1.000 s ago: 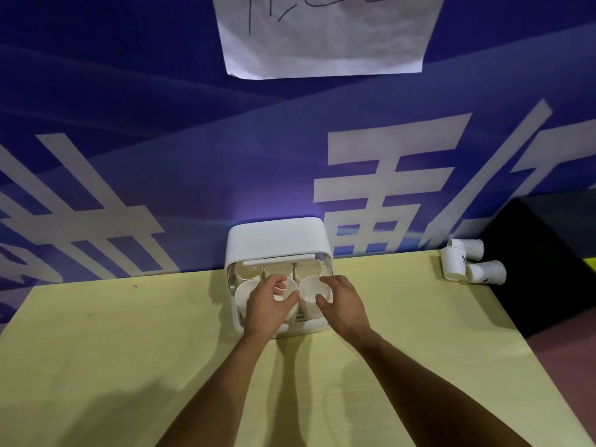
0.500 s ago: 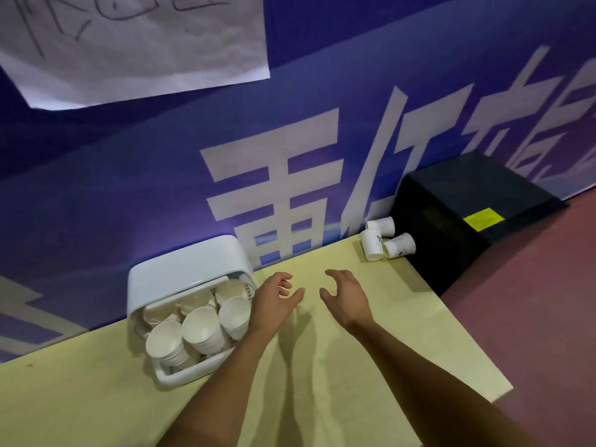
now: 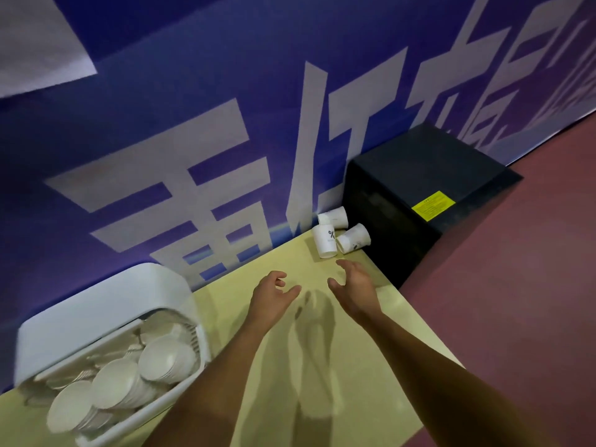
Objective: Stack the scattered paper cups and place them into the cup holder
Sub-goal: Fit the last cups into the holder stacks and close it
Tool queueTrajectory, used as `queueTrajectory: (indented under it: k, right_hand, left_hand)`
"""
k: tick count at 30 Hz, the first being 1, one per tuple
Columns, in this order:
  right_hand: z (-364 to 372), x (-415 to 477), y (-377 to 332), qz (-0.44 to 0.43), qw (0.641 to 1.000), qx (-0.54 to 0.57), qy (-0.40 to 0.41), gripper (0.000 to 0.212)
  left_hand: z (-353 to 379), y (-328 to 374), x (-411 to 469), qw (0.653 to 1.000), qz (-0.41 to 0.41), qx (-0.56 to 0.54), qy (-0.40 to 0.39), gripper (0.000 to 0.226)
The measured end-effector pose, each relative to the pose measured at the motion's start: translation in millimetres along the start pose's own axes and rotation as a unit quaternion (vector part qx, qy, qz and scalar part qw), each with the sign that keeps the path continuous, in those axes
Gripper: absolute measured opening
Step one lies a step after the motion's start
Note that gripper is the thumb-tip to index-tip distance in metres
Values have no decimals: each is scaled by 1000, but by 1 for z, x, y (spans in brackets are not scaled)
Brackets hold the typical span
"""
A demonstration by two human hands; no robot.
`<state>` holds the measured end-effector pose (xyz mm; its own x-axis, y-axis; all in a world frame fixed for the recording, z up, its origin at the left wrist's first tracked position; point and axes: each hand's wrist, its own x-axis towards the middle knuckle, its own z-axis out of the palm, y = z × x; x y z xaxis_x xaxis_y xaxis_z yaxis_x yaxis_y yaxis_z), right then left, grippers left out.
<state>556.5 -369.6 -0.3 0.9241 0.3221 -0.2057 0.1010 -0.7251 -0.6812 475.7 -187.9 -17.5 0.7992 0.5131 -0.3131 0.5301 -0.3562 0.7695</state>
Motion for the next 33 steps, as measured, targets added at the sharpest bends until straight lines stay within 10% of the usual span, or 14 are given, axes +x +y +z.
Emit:
queueTrajectory:
  k: [15,33]
  right_hand:
    - [-13,90,60,54,994,94,-22,71]
    - [17,177,67,319,914,250,-18,62]
  left_hand:
    - [83,45,84,998,-60,20,-28,61]
    - [143,56,143,993,-114,-13,32,63]
